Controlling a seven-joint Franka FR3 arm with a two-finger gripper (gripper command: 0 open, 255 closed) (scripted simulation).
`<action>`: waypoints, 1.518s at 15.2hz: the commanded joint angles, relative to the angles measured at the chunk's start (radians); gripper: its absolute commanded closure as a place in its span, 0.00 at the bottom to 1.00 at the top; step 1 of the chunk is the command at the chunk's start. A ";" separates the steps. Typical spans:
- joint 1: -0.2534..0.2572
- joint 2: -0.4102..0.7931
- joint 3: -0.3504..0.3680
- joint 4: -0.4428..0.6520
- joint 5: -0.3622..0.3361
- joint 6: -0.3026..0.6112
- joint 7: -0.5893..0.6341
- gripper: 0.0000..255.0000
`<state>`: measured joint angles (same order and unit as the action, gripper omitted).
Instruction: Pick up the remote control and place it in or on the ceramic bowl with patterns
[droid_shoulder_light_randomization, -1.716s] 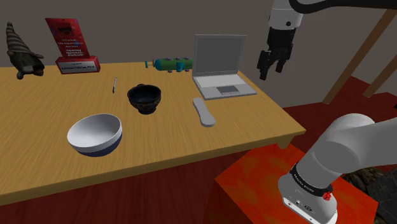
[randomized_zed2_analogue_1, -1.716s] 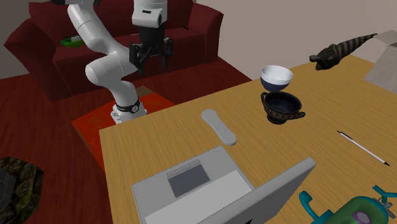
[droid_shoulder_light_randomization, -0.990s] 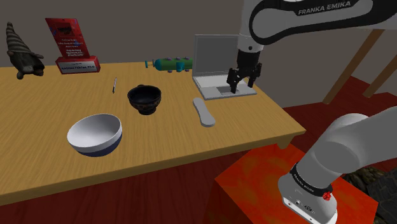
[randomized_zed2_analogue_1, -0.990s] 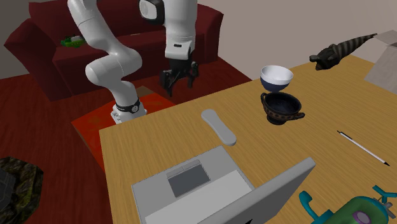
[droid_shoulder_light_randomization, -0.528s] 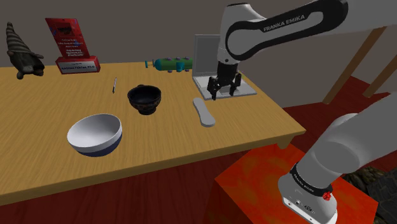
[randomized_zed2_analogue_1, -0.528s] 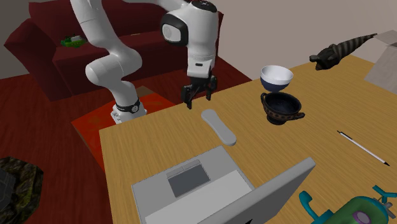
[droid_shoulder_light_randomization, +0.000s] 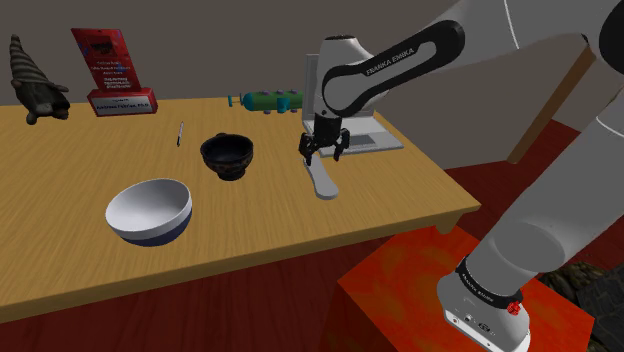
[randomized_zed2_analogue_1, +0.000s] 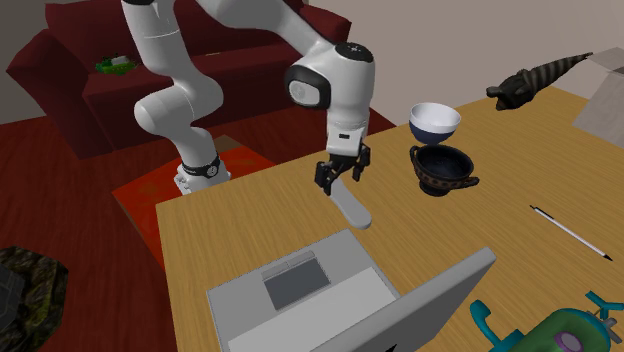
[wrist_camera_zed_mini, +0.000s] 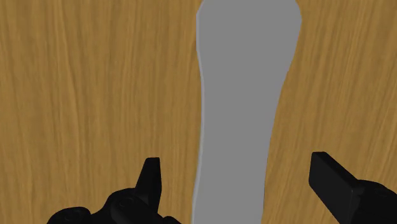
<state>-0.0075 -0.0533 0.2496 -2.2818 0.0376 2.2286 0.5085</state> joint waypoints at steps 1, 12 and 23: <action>0.004 0.032 0.006 0.000 -0.006 0.034 0.018 0.00; 0.005 0.080 0.007 -0.029 -0.020 0.109 0.029 0.00; 0.005 0.079 0.007 -0.029 -0.020 0.109 0.028 1.00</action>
<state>-0.0025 0.0260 0.2562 -2.3104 0.0173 2.3375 0.5371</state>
